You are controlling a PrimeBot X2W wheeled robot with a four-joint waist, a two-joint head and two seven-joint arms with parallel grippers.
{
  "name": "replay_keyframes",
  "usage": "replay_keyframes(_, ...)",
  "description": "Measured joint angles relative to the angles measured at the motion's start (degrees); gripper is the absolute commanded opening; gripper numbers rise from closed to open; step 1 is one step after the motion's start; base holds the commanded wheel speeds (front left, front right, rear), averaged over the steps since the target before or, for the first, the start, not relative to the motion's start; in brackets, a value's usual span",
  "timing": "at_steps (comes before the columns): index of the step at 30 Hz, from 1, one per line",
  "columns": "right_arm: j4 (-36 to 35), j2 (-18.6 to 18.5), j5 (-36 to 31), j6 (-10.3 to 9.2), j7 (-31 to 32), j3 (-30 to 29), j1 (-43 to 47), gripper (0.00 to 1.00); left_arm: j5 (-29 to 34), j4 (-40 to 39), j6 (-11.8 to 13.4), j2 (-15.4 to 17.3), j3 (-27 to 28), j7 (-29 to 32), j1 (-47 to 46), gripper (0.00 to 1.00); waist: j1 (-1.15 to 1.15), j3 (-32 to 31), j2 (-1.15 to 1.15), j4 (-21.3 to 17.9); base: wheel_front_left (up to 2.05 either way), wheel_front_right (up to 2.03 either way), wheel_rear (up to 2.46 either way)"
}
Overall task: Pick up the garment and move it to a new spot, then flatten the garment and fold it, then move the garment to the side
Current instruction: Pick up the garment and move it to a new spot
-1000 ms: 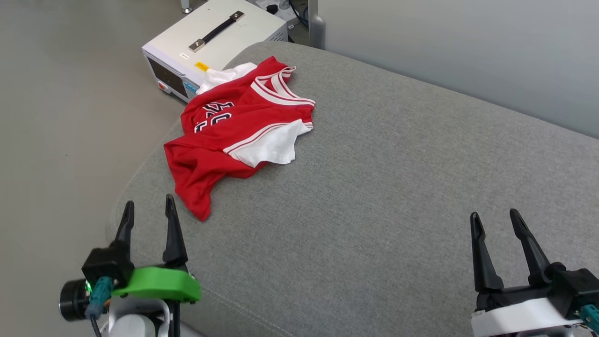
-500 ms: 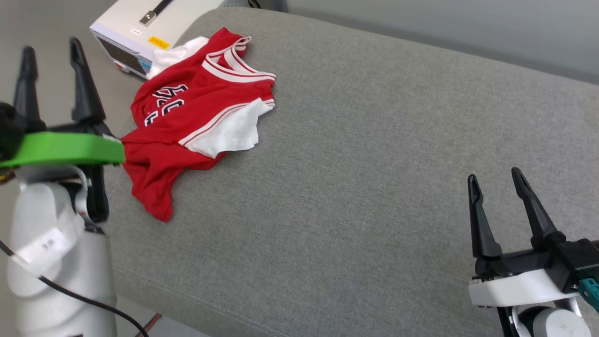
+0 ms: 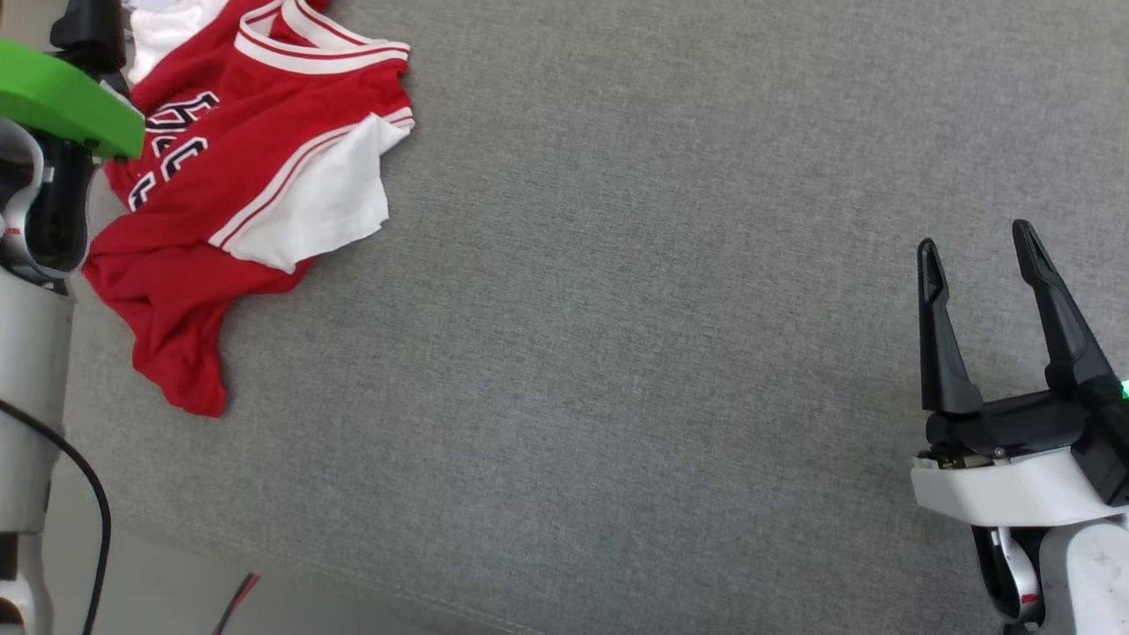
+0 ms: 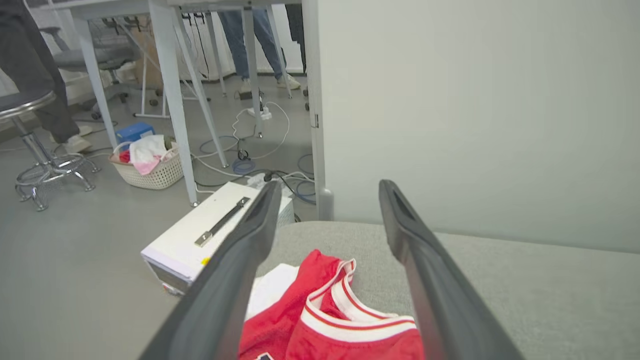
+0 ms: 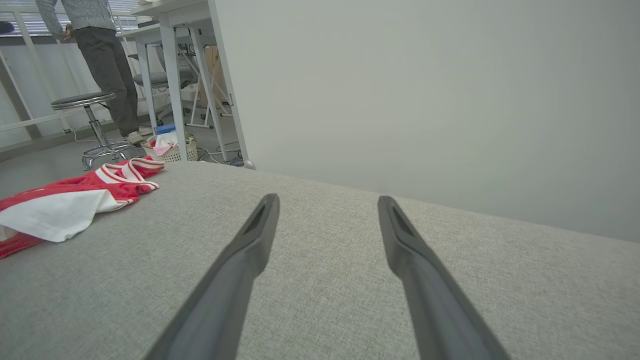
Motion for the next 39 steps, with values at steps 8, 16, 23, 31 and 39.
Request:
replay_keyframes(8,-1.3,-1.0,-0.2,0.0,0.0,0.5,-2.5,1.0,-14.2,5.4,0.0,6.0,-12.0,20.9,-6.7,1.0,0.0,4.4,0.0,-2.7,0.0,0.0,0.0)
replay_keyframes(16,-2.1,-1.8,-0.5,0.0,0.0,0.4,-3.7,1.0,-22.5,7.5,0.0,8.6,-20.7,39.0,-9.9,1.0,0.0,7.2,0.0,-5.0,0.0,0.0,0.0)
replay_keyframes(23,-2.4,-2.0,-0.5,0.0,0.0,0.4,-4.3,1.0,-22.8,11.2,0.0,9.1,-27.4,46.9,-10.6,1.0,-0.01,9.0,0.0,-6.3,0.0,0.0,0.0)
replay_keyframes(31,-2.4,-1.6,-0.5,0.0,0.0,0.5,-5.5,1.0,-21.9,13.8,0.0,9.1,-32.4,48.7,-13.3,1.0,-0.01,10.2,0.01,-7.3,0.0,0.0,0.0)
replay_keyframes(39,-1.6,-0.9,0.1,0.0,0.0,0.6,-5.5,1.0,-22.4,13.5,0.0,9.3,-35.9,43.7,-13.6,0.0,-0.01,8.2,0.0,-7.5,0.0,0.0,0.0)
